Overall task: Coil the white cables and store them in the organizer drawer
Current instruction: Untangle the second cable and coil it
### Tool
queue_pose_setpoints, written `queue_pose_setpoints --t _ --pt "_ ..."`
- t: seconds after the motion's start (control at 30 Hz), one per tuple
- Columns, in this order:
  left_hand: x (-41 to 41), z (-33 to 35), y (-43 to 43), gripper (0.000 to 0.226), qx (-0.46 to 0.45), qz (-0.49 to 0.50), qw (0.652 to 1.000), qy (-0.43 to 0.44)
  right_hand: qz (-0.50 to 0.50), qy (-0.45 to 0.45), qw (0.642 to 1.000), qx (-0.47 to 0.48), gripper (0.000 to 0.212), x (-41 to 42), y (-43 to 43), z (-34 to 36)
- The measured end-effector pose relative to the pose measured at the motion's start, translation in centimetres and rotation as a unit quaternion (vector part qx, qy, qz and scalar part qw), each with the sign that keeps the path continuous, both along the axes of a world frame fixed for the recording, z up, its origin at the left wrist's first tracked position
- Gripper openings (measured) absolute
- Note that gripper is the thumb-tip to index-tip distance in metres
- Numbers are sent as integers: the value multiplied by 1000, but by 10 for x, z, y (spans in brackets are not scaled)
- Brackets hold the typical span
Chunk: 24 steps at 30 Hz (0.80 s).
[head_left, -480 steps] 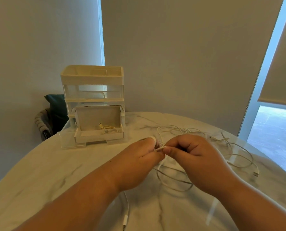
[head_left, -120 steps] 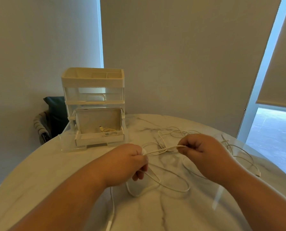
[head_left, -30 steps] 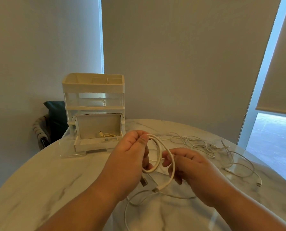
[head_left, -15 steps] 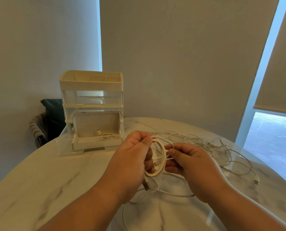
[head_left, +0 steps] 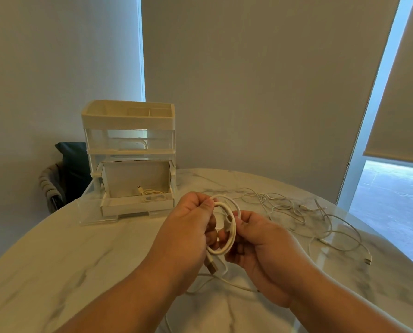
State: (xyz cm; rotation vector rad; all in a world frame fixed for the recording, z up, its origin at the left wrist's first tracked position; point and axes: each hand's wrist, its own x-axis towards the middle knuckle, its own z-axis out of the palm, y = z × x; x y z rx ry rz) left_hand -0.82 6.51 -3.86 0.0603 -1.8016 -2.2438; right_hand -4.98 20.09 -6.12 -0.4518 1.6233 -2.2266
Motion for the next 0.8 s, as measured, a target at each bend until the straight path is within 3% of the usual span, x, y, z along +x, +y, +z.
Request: queue_pose_setpoints --t 0.1,0.23,0.33,0.4,0.43,0.57,0.67,0.7,0.8 --pt "0 -1 -1 25 -25 18 1000 2 41 37 998 -24 50 3 4 4" --pt "3 -2 -3 24 -77 56 995 3 35 194 969 149 51 13 7 5" --pt "4 -3 0 22 -97 68 993 9 -87 287 894 333 65 17 3 2" --pt "5 -5 2 22 -115 82 990 21 -155 311 879 327 89 18 0 4" --pt "5 -5 3 23 -123 89 988 23 -176 333 872 312 89 18 0 3" --pt "2 -7 3 23 -111 116 986 38 -235 435 826 270 21 18 -2 4" --pt "-2 -8 -1 23 -88 143 985 33 -237 441 834 232 8 21 -2 4" --pt "-4 -6 -3 23 -57 151 987 25 -217 430 852 207 9 22 -2 4" --pt "-10 3 -12 22 115 161 980 4 -80 271 959 34 24 25 1 9"
